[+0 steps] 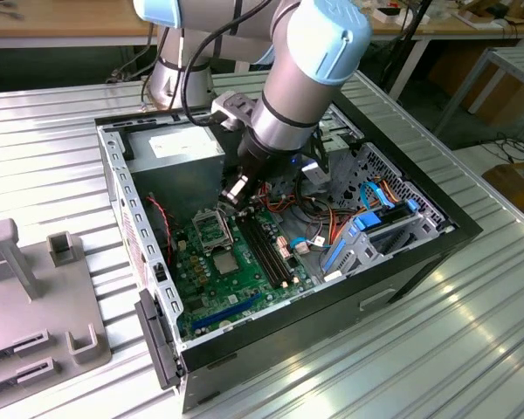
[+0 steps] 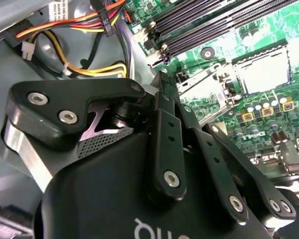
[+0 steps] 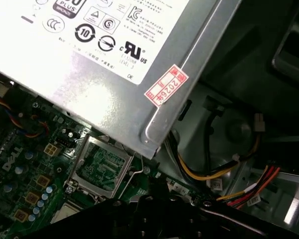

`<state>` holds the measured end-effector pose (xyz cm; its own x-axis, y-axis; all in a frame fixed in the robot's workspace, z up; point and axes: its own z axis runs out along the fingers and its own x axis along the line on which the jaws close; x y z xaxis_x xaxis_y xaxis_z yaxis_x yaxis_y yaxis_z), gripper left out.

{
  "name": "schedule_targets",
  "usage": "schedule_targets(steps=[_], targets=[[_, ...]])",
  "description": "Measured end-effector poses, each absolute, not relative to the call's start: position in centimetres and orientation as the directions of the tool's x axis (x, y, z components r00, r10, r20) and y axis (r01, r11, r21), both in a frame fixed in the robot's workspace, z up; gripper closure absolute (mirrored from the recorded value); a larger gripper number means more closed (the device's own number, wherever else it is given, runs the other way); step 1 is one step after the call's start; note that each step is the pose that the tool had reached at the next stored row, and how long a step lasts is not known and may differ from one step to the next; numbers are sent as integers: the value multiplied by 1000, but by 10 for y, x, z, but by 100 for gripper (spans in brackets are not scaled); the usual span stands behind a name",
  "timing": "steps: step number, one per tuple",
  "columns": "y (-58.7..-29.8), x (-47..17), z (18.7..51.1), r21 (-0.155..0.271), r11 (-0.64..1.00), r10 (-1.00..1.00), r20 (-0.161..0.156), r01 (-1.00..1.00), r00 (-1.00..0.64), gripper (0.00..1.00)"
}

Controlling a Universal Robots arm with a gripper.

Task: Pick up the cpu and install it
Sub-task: 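Close the cpu cover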

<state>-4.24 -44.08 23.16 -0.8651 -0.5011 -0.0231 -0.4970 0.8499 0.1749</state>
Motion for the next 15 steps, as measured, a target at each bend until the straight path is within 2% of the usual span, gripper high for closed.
schedule_targets(steps=[5,15], targets=[[-441,-42,224,190,844,-505,-31,-501,-863,89],[-440,-41,221,191,807,-563,-31,-558,-826,89]])
